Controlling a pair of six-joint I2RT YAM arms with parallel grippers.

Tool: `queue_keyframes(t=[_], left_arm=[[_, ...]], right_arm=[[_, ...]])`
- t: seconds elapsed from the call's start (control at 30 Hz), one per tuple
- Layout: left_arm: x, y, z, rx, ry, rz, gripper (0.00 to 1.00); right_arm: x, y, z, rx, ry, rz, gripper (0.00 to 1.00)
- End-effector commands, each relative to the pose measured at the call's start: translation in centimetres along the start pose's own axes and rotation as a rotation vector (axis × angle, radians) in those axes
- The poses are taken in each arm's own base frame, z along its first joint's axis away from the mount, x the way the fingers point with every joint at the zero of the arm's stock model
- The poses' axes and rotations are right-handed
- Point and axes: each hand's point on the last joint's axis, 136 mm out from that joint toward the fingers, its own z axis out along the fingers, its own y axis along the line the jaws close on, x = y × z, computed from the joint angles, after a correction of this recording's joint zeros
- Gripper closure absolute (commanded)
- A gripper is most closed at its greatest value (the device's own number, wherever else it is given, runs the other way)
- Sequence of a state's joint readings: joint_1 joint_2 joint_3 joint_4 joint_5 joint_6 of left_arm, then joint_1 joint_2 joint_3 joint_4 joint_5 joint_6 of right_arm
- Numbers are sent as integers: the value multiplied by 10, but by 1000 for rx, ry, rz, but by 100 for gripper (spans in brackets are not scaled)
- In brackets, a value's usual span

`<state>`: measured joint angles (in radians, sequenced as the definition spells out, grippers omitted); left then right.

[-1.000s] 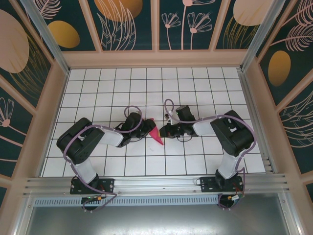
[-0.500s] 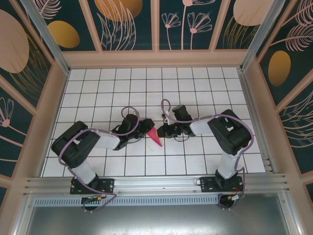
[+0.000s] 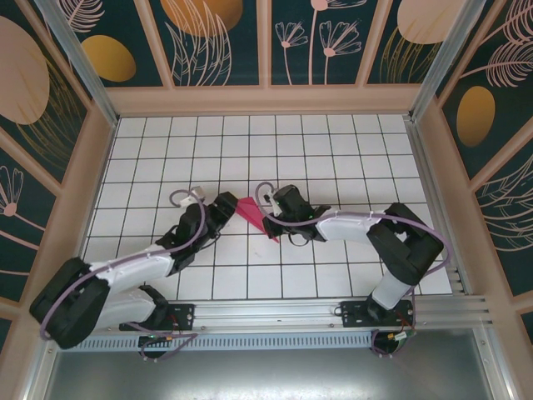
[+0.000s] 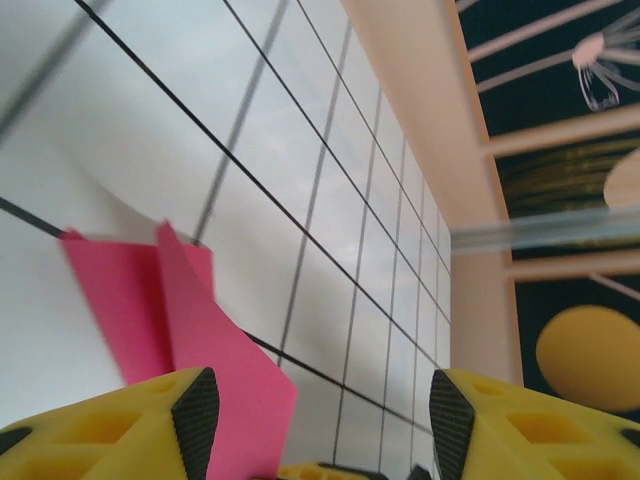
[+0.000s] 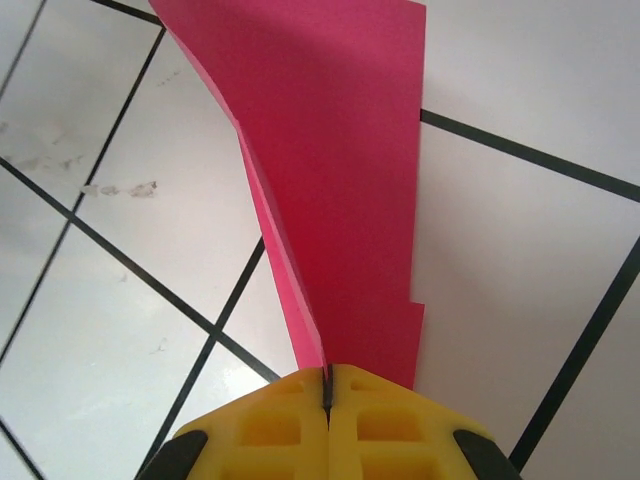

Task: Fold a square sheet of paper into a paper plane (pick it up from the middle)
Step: Fold the wing for the fifth time at the center of the table.

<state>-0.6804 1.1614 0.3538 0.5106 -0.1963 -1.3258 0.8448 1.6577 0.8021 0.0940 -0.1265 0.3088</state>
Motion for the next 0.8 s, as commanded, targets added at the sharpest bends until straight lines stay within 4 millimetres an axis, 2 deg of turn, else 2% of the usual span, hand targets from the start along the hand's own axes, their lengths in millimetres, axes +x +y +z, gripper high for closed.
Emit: queue_keyframes(t=[0.0, 0.13, 0.3, 0.47, 0.67, 0.77], left_arm=[[-19, 42, -16, -151, -118, -23, 39], [-21, 51, -23, -168, -133, -41, 39], [-19, 53, -22, -173, -123, -44, 39], [-16, 50, -17, -176, -105, -33, 39], [-11, 50, -12, -173, -83, -33, 39], [-9, 50, -10, -175, -74, -30, 39]], right_arm=[[-3, -8, 1, 112, 0, -78, 99], [9, 1, 12, 117, 53, -130, 100], [16, 12, 20, 87, 91, -140, 99], [12, 8, 21, 128, 76, -122, 91], [8, 2, 22, 171, 67, -119, 89], [9, 6, 23, 149, 74, -123, 89]])
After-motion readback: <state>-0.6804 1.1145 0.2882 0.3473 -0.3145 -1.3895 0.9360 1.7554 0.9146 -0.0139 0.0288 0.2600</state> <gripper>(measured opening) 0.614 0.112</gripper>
